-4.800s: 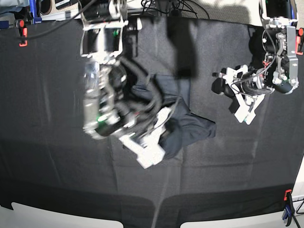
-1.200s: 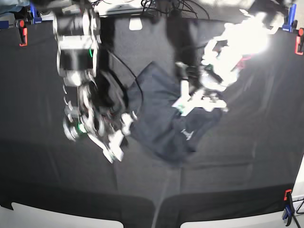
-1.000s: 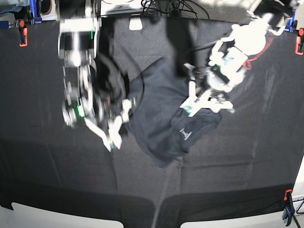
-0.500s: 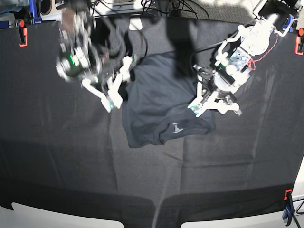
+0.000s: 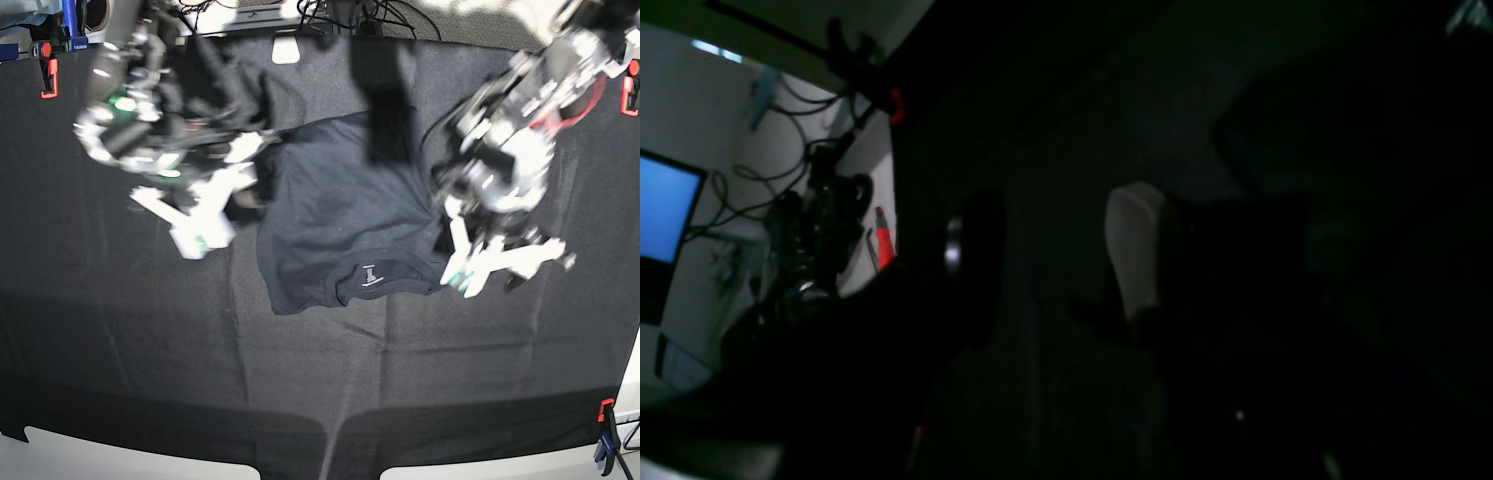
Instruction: Layout the t-shirt on the table in an organized manner, then fold the t-shirt properly
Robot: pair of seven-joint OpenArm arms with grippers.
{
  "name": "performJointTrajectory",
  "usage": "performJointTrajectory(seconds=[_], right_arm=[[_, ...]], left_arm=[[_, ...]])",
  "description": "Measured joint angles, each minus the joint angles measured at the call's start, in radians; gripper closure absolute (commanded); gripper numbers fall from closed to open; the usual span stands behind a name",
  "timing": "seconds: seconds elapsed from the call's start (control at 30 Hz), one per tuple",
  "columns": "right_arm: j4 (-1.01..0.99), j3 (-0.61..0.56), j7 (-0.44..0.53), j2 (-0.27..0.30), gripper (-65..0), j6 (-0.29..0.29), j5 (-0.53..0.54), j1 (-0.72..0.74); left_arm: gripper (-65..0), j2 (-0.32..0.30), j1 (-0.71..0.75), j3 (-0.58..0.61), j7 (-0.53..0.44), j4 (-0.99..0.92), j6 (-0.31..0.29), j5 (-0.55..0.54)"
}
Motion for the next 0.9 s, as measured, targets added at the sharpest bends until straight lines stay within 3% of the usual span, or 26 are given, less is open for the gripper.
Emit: performJointTrajectory(seconds=[0.1, 0.23, 0.5, 0.6, 0.9], right_arm=[[0.044, 0.053, 0.0, 0.01, -23.6, 0.011, 0.052, -0.064], [0.1, 0.14, 0.0, 0.024, -23.6, 0.079, 0.122, -0.176], [0.177, 0.303, 0.0, 0.023, -23.6, 0.087, 0.124, -0.396], [0.204, 0.337, 0.0, 0.024, -23.6, 0.097, 0.126, -0.472], [0.224, 0.355, 0.002, 0.024, -23.6, 0.101, 0.127, -0.64]], left_arm=[[-26.9, -0.007, 0.068, -0.003, 0.048, 0.019, 0.069, 0.113], [-26.9, -0.003, 0.168, -0.001, 0.125, 0.02, 0.12, 0.253], [-26.9, -0.003, 0.332, -0.007, 0.265, 0.02, 0.222, 0.516], [-26.9, -0.001, 0.403, -0.06, 0.279, 0.02, 0.243, 0.542], [-26.9, -0.003, 0.63, -0.388, 0.303, 0.021, 0.269, 0.55]])
